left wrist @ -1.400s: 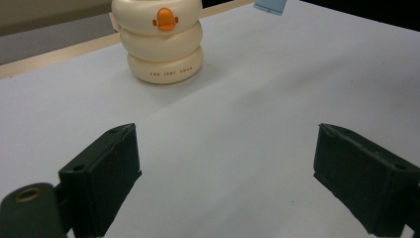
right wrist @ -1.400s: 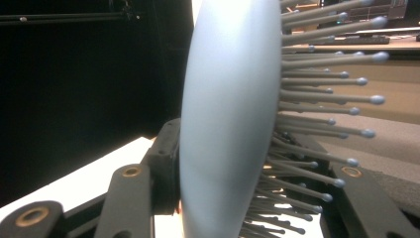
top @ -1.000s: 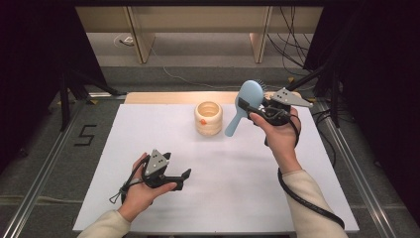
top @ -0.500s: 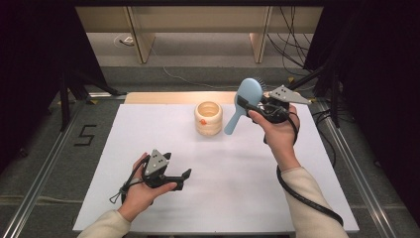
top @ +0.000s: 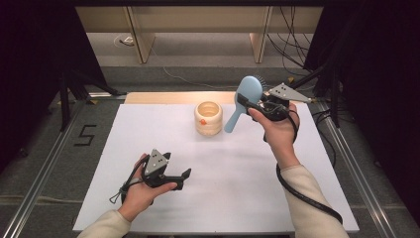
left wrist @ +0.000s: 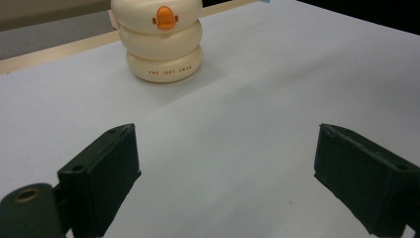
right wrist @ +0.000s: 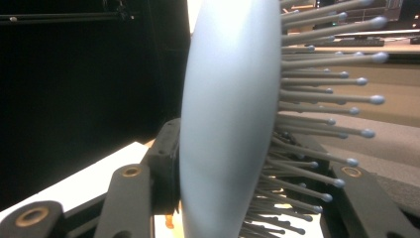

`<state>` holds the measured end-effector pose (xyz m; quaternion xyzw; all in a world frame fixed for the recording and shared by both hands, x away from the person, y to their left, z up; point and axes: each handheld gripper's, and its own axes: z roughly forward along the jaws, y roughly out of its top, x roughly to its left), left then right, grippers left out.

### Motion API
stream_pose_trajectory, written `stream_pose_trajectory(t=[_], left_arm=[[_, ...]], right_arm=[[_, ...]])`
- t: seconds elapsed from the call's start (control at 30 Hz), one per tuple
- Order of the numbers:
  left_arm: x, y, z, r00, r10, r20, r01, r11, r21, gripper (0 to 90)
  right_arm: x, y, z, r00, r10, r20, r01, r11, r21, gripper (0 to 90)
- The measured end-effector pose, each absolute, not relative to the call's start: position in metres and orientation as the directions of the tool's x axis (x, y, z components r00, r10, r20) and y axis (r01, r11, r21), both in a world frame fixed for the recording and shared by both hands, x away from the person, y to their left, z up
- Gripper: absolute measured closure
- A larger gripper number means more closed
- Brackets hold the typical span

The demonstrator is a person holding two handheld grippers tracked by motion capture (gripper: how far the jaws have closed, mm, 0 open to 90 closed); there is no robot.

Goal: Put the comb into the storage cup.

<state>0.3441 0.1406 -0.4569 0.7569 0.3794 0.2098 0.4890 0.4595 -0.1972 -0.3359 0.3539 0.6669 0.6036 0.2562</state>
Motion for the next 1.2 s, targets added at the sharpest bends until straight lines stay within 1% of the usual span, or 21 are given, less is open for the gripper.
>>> stream_pose_trajectory(t=[0.67, 1.2], left_arm=[[0.344, 0.14, -0.457, 0.635, 0.772, -0.031, 0.352, -0.253, 0.901, 0.0], [0.344, 0.14, -0.457, 0.635, 0.772, -0.019, 0.349, -0.266, 0.899, 0.0]], right_arm=[[0.465, -0.195, -0.332, -0.616, 0.783, 0.083, 0.163, 0.024, 0.986, 50.5], [0.47, -0.191, -0.329, -0.613, 0.785, 0.085, 0.163, 0.02, 0.986, 50.5]])
